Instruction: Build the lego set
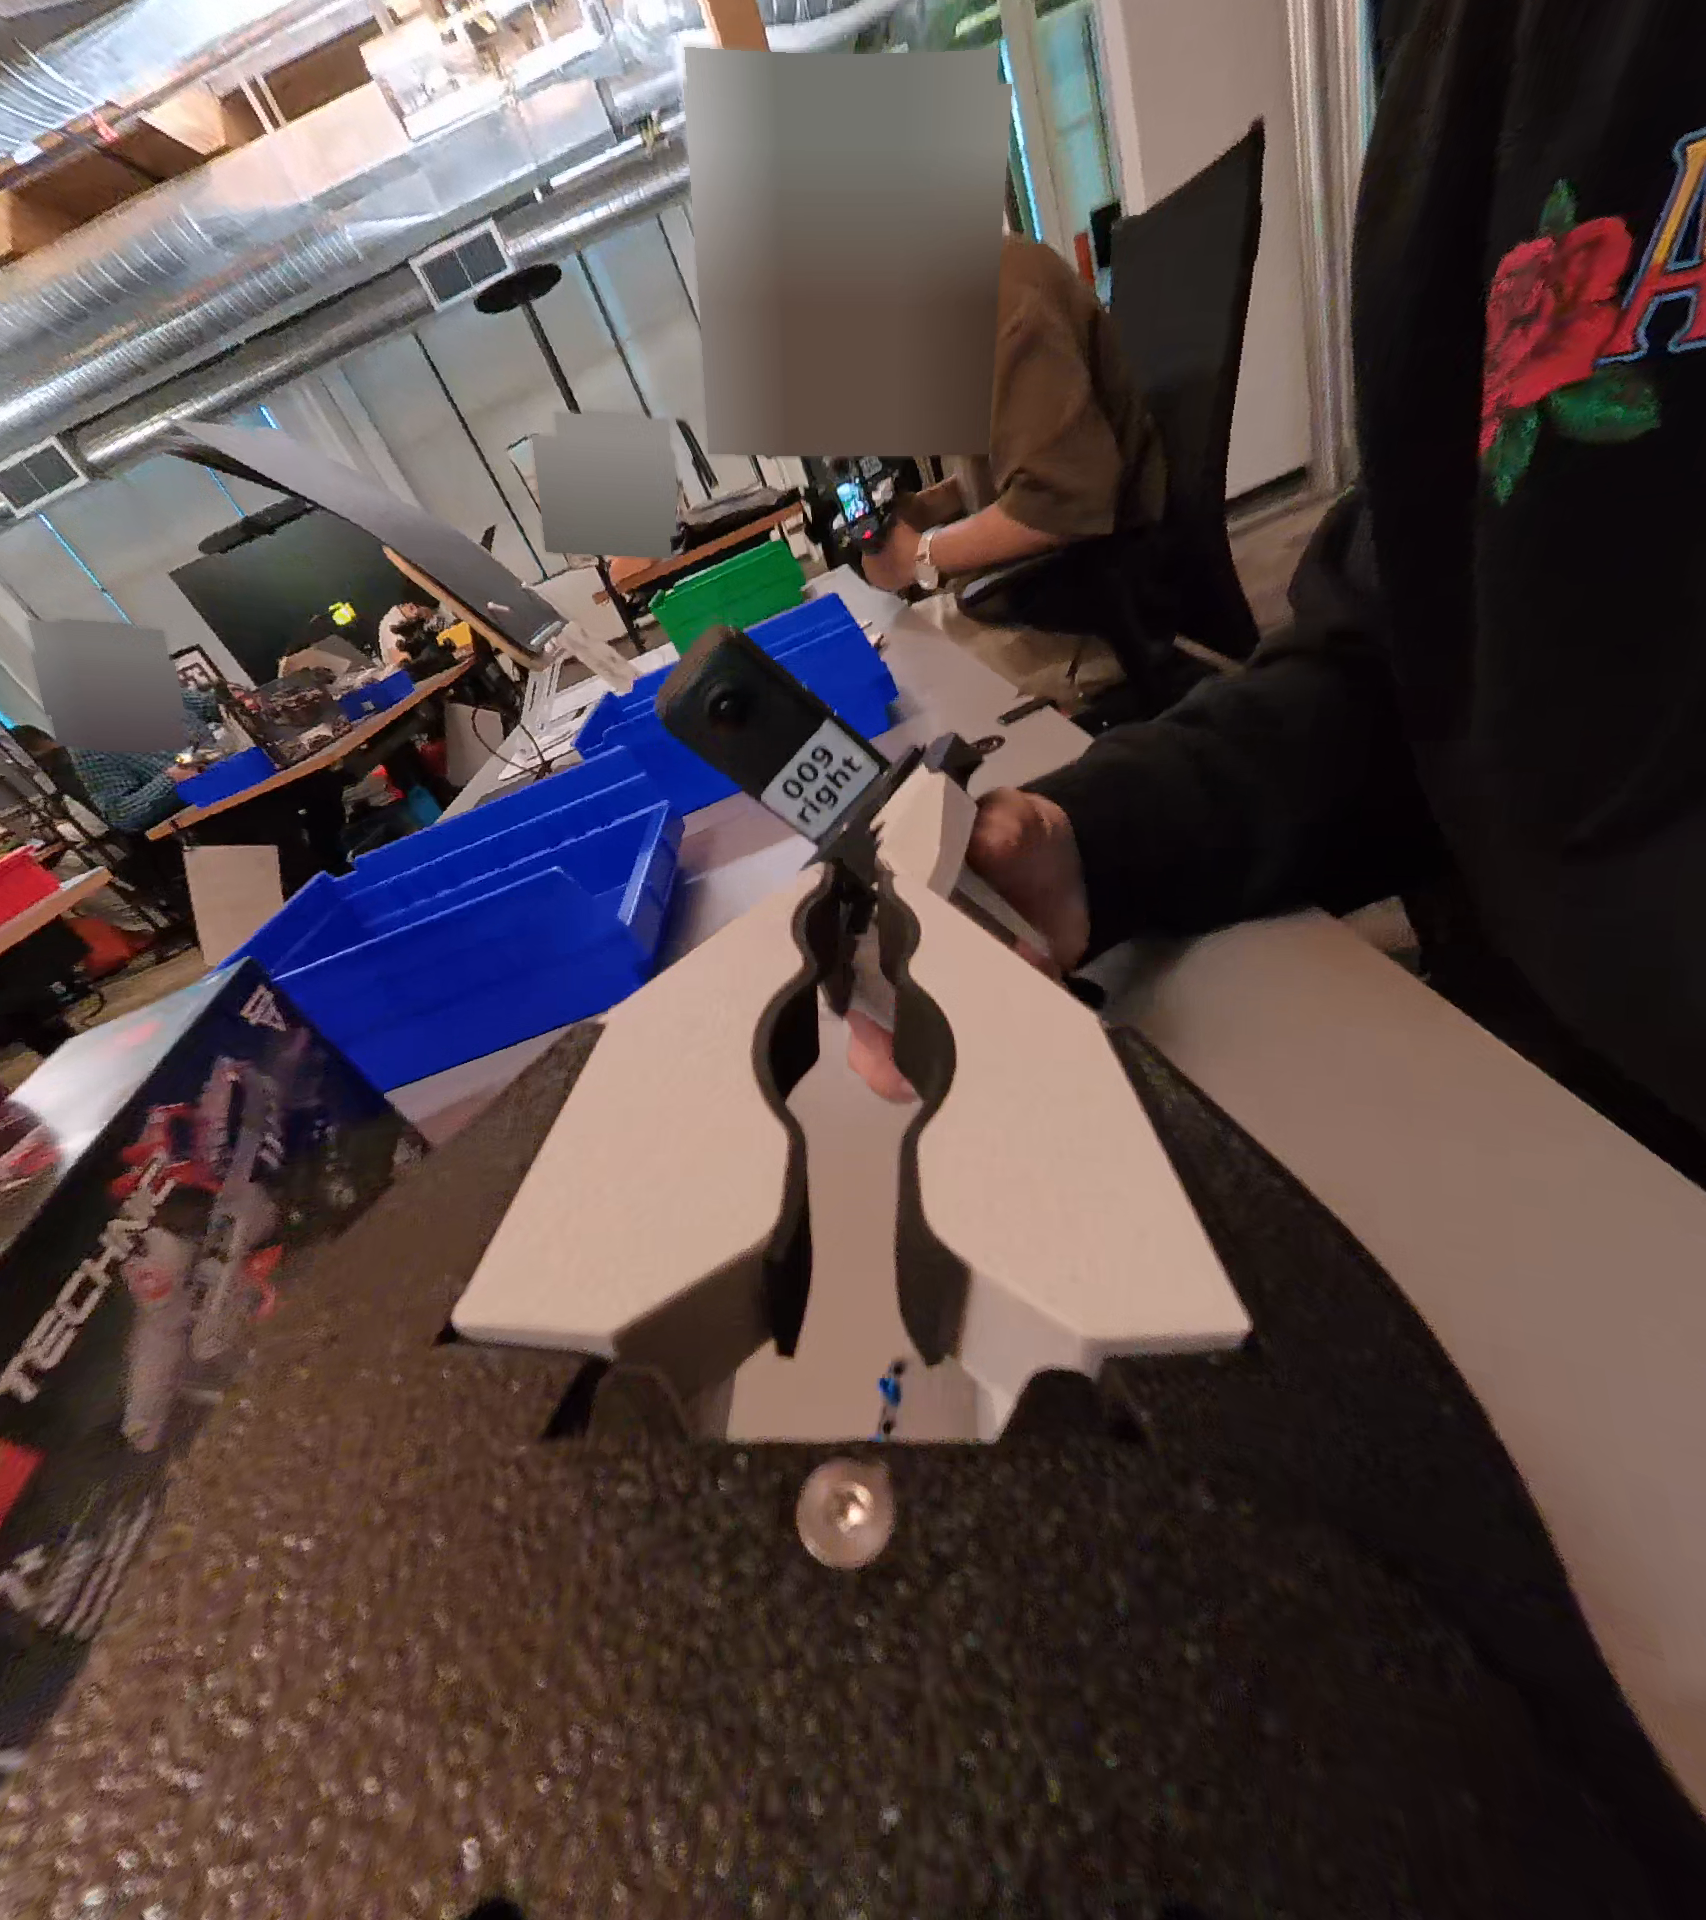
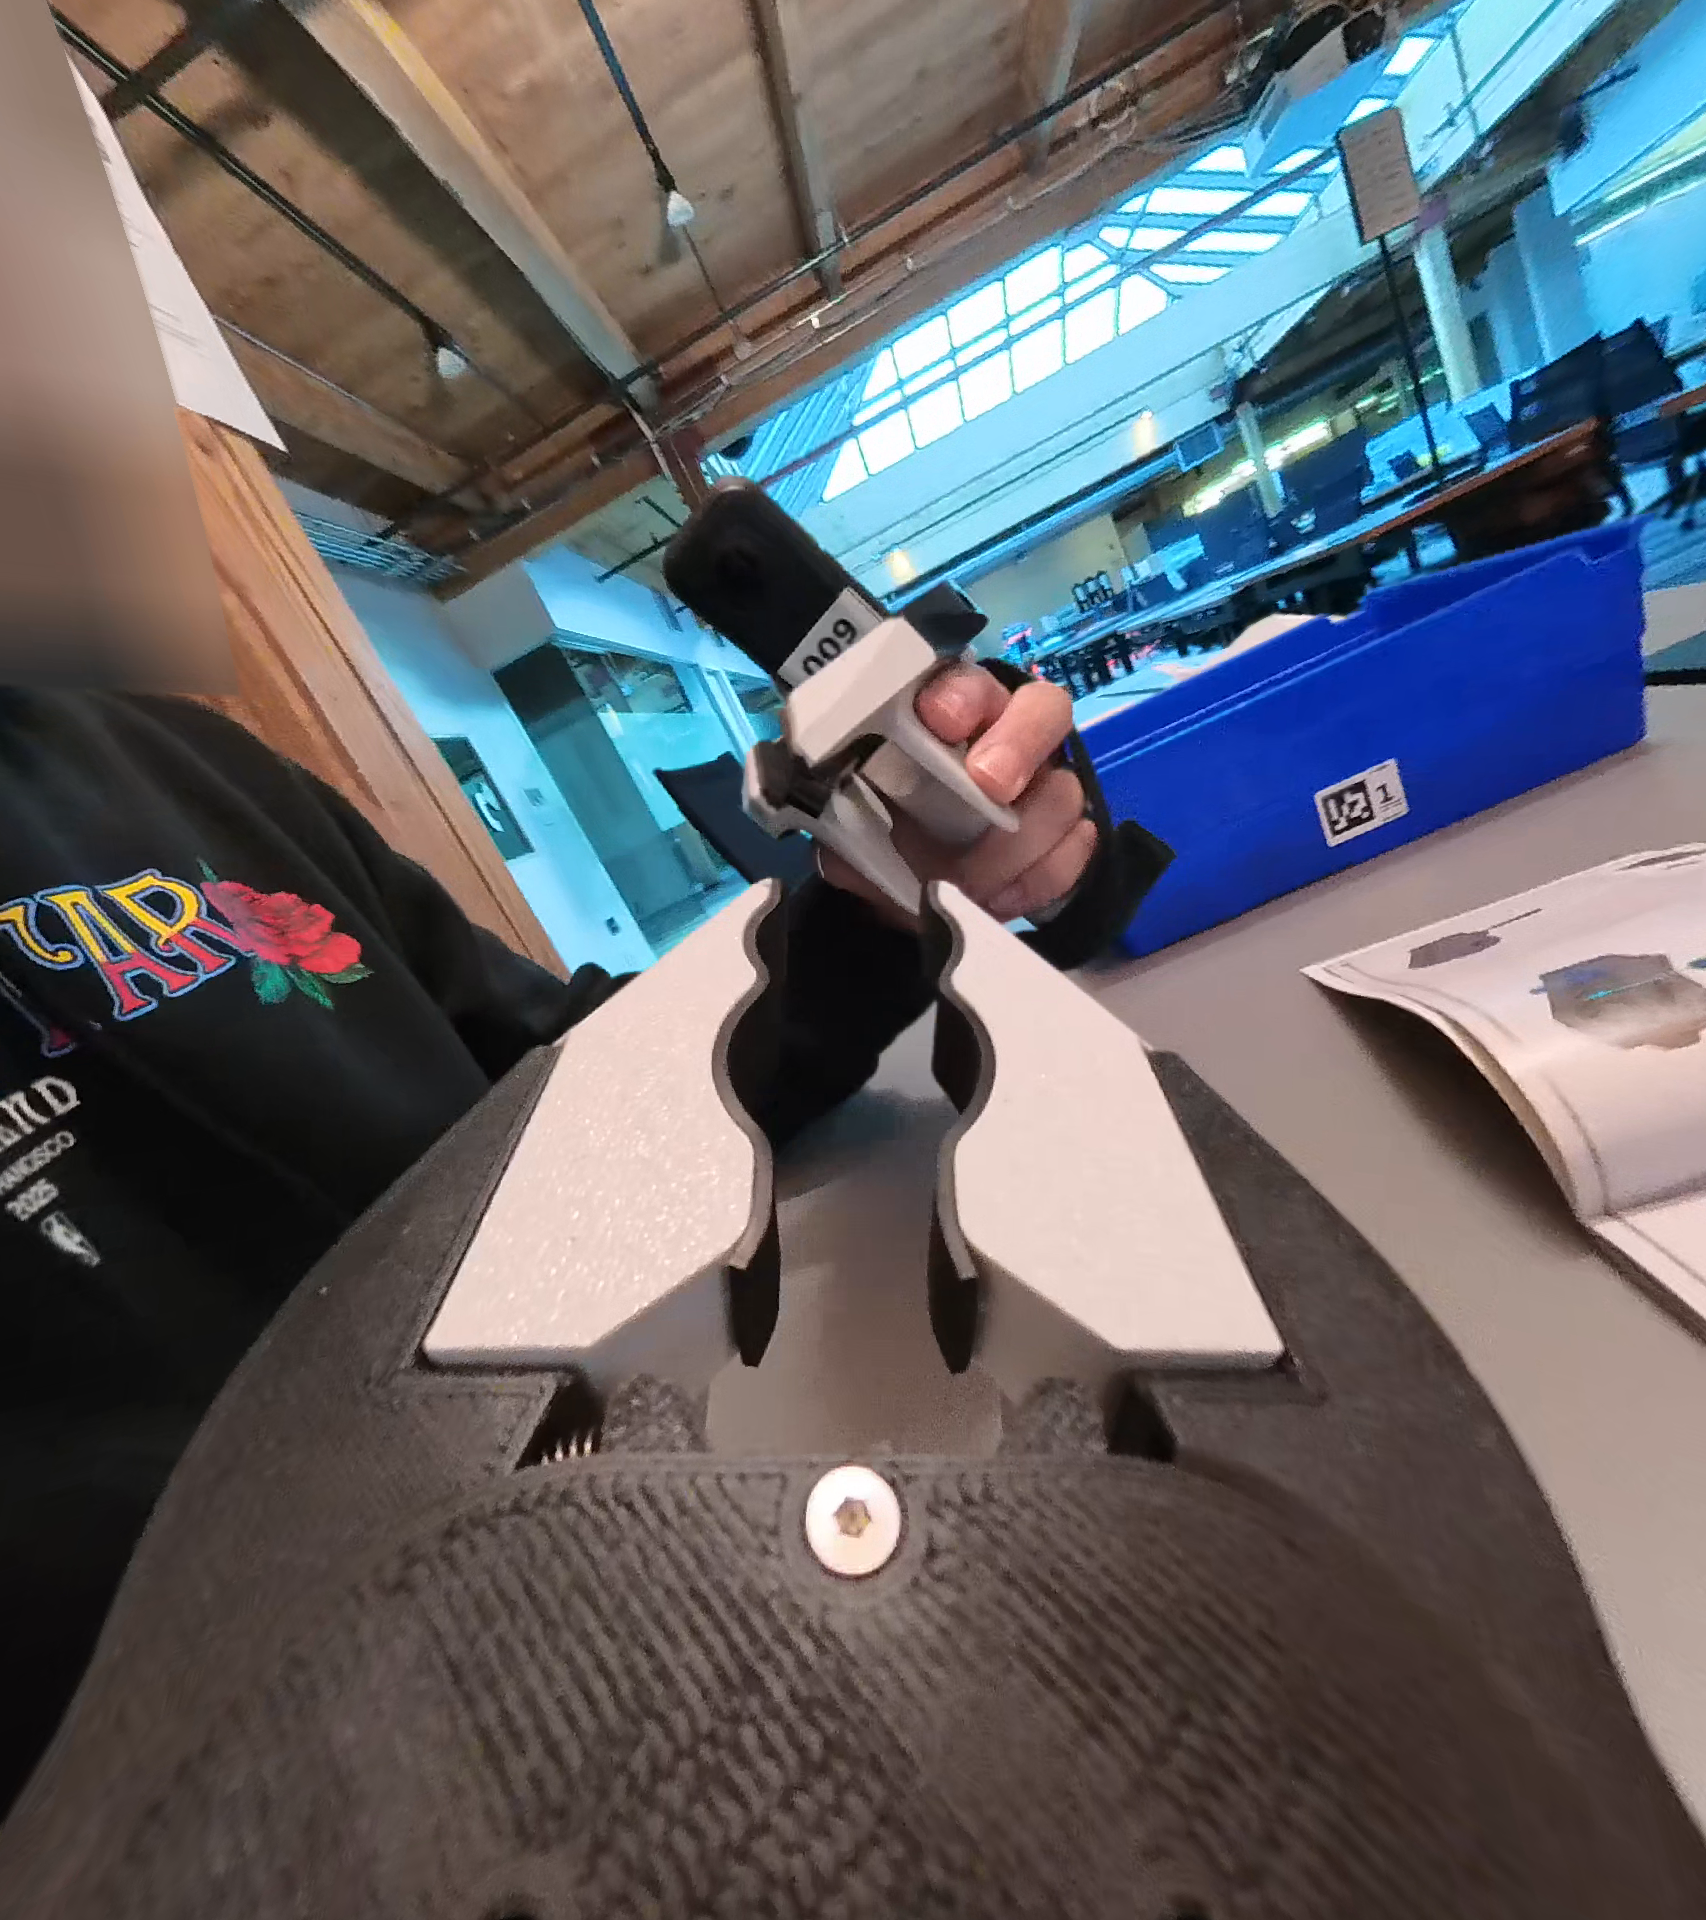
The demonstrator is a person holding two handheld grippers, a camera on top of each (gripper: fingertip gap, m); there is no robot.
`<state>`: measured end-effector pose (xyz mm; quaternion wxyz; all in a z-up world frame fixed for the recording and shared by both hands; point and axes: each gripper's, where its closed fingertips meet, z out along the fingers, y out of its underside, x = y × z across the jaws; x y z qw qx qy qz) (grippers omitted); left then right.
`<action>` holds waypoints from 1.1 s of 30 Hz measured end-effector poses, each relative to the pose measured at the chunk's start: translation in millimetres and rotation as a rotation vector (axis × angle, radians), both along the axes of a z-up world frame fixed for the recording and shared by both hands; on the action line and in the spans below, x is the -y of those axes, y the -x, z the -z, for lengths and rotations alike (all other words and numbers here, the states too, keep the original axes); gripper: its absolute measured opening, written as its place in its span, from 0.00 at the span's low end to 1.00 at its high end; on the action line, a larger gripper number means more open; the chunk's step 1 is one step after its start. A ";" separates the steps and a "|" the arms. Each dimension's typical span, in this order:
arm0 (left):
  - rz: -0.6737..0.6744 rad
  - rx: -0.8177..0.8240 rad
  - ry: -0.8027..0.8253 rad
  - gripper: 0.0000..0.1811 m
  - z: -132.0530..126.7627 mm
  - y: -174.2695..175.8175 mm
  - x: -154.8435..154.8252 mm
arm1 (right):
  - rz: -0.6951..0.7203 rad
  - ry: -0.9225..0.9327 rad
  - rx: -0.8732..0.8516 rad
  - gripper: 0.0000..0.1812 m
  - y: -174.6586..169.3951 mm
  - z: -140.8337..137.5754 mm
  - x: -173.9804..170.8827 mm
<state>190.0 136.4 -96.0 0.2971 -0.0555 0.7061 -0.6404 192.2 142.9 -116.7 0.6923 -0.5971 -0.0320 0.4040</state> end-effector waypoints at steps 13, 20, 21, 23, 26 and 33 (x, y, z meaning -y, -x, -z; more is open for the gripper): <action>-0.090 -0.022 0.035 0.02 27.7 -20.5 7.4 | -0.023 -0.007 -0.194 0.11 -13.4 7.5 1.0; -0.152 -0.032 0.002 0.02 38.8 -29.0 0.7 | 0.002 0.039 -0.195 0.09 -18.6 16.2 -3.6; -0.157 -0.031 -0.003 0.02 39.4 -29.4 0.6 | 0.005 0.042 -0.191 0.09 -18.9 16.8 -3.9; -0.178 -0.023 -0.026 0.02 41.1 -31.4 -0.4 | 0.017 0.049 -0.193 0.09 -20.9 17.9 -4.8; -0.211 -0.009 -0.078 0.02 44.5 -33.7 -2.5 | 0.034 0.067 -0.192 0.09 -23.6 20.9 -6.4; -0.247 -0.003 -0.103 0.02 47.0 -36.0 -9.0 | 0.054 0.091 -0.176 0.09 -26.1 25.3 -8.8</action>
